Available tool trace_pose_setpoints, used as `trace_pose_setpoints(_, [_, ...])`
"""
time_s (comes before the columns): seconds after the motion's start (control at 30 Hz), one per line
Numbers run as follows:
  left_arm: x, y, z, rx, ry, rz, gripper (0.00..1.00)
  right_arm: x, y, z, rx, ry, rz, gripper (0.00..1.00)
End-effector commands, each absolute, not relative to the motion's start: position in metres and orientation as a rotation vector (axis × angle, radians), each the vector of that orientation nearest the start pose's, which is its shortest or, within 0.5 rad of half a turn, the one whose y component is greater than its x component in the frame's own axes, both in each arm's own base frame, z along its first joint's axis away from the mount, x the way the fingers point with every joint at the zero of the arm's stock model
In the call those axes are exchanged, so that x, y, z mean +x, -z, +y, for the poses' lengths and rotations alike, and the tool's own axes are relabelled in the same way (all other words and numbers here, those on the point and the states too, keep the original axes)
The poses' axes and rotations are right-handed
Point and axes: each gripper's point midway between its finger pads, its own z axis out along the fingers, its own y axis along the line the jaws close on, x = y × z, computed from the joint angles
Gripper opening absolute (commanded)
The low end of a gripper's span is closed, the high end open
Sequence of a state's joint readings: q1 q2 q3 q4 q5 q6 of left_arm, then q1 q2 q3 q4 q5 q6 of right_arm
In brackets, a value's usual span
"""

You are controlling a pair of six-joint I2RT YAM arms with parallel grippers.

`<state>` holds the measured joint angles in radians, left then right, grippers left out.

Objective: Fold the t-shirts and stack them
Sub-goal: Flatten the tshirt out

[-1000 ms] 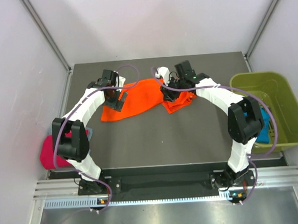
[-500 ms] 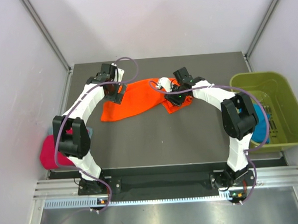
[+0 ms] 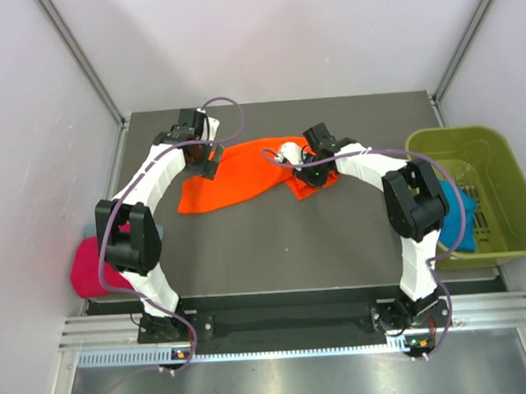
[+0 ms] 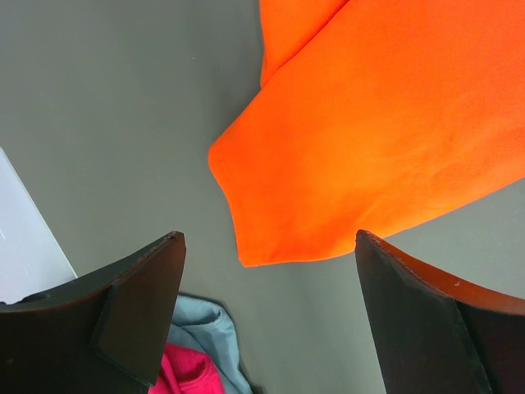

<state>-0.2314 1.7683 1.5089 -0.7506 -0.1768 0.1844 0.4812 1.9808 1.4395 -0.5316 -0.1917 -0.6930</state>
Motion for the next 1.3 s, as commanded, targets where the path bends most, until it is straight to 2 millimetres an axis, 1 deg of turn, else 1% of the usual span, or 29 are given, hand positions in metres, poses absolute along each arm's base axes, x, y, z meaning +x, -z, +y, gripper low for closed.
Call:
trace_pose_setpoints(0.0, [0.436,-0.162,-0.059,0.412,-0.21,2.446,0.89,0.417,-0.045,0.221,-1.479,-0.118,2.117,0.22])
trace_pose_setpoints(0.07, [0.436,-0.162,-0.059,0.415,-0.211,2.447,0.89,0.424,-0.049,0.222,-1.454,-0.092,2.111,0.06])
trace_pose_setpoints(0.1, [0.436,-0.162,-0.059,0.415,-0.211,2.447,0.89,0.427,-0.053,0.221,-1.44,-0.083,2.106,0.0])
trace_pose_setpoints(0.27, [0.435,-0.156,-0.059,0.41,-0.211,2.457,0.89,0.438,-0.092,0.221,-1.379,-0.029,2.027,0.0])
trace_pose_setpoints(0.37, [0.431,-0.153,-0.058,0.411,-0.206,2.474,0.88,0.447,-0.136,0.223,-1.318,-0.008,1.953,0.0])
trace_pose_setpoints(0.4, [0.427,-0.149,-0.058,0.414,-0.196,2.485,0.88,0.451,-0.156,0.224,-1.289,-0.005,1.921,0.0])
trace_pose_setpoints(0.43, [0.423,-0.15,-0.058,0.409,-0.186,2.488,0.88,0.451,-0.177,0.225,-1.259,-0.009,1.891,0.0])
trace_pose_setpoints(0.47, [0.418,-0.148,-0.058,0.413,-0.181,2.5,0.88,0.451,-0.19,0.225,-1.243,-0.007,1.871,0.0])
trace_pose_setpoints(0.5, [0.411,-0.141,-0.057,0.417,-0.181,2.527,0.88,0.452,-0.207,0.227,-1.223,-0.006,1.84,0.0])
trace_pose_setpoints(0.53, [0.406,-0.139,-0.057,0.415,-0.171,2.54,0.87,0.45,-0.225,0.226,-1.204,-0.012,1.81,0.0])
trace_pose_setpoints(0.57, [0.401,-0.137,-0.057,0.418,-0.17,2.555,0.87,0.448,-0.235,0.227,-1.196,-0.014,1.793,0.0])
trace_pose_setpoints(0.6, [0.395,-0.132,-0.056,0.424,-0.17,2.574,0.86,0.446,-0.248,0.227,-1.189,-0.02,1.77,0.0])
trace_pose_setpoints(0.63, [0.394,-0.133,-0.054,0.423,-0.178,2.571,0.86,0.44,-0.263,0.23,-1.19,-0.049,1.736,0.0])
trace_pose_setpoints(0.67, [0.394,-0.133,-0.053,0.419,-0.185,2.565,0.86,0.433,-0.269,0.231,-1.207,-0.074,1.736,0.0])
trace_pose_setpoints(0.73, [0.4,-0.136,-0.052,0.405,-0.2,2.543,0.86,0.419,-0.298,0.239,-1.211,-0.142,1.678,0.0])
trace_pose_setpoints(0.77, [0.402,-0.137,-0.049,0.394,-0.223,2.535,0.86,0.412,-0.304,0.241,-1.217,-0.166,1.673,0.0])
trace_pose_setpoints(0.8, [0.406,-0.14,-0.049,0.386,-0.224,2.523,0.86,0.407,-0.313,0.244,-1.223,-0.19,1.651,0.0])
trace_pose_setpoints(0.83, [0.408,-0.14,-0.05,0.383,-0.225,2.522,0.86,0.398,-0.318,0.247,-1.247,-0.233,1.636,0.0])
trace_pose_setpoints(0.9, [0.414,-0.145,-0.051,0.377,-0.22,2.506,0.86,0.393,-0.32,0.25,-1.261,-0.269,1.624,0.0])
trace_pose_setpoints(0.93, [0.416,-0.144,-0.052,0.374,-0.22,2.505,0.86,0.393,-0.32,0.252,-1.258,-0.279,1.61,0.0])
trace_pose_setpoints(0.97, [0.419,-0.146,-0.052,0.374,-0.223,2.5,0.86,0.396,-0.306,0.25,-1.256,-0.282,1.637,0.0])
trace_pose_setpoints(1.0, [0.421,-0.148,-0.052,0.371,-0.225,2.494,0.86,0.407,-0.297,0.241,-1.213,-0.279,1.675,0.0])
trace_pose_setpoints(1.07, [0.426,-0.149,-0.052,0.367,-0.234,2.491,0.86,0.435,-0.266,0.231,-1.16,-0.292,1.749,0.0])
trace_pose_setpoints(1.1, [0.427,-0.151,-0.05,0.373,-0.246,2.486,0.86,0.456,-0.259,0.211,-1.078,-0.291,1.806,0.0])
trace_pose_setpoints(1.13, [0.427,-0.15,-0.049,0.372,-0.259,2.49,0.86,0.476,-0.22,0.204,-1.056,-0.318,1.904,0.0])
trace_pose_setpoints(1.17, [0.426,-0.15,-0.047,0.374,-0.268,2.496,0.86,0.489,-0.206,0.195,-1.022,-0.33,1.953,0.0])
trace_pose_setpoints(1.2, [0.425,-0.152,-0.04,0.367,-0.324,2.495,0.86,0.512,-0.213,0.175,-0.946,-0.318,1.968,0.0])
trace_pose_setpoints(1.23, [0.423,-0.153,-0.033,0.348,-0.366,2.492,0.86,0.524,-0.182,0.168,-0.925,-0.337,2.042,0.0])
trace_pose_setpoints(1.27, [0.415,-0.148,-0.026,0.333,-0.406,2.522,0.86,0.538,-0.19,0.161,-0.894,-0.325,2.028,0.0])
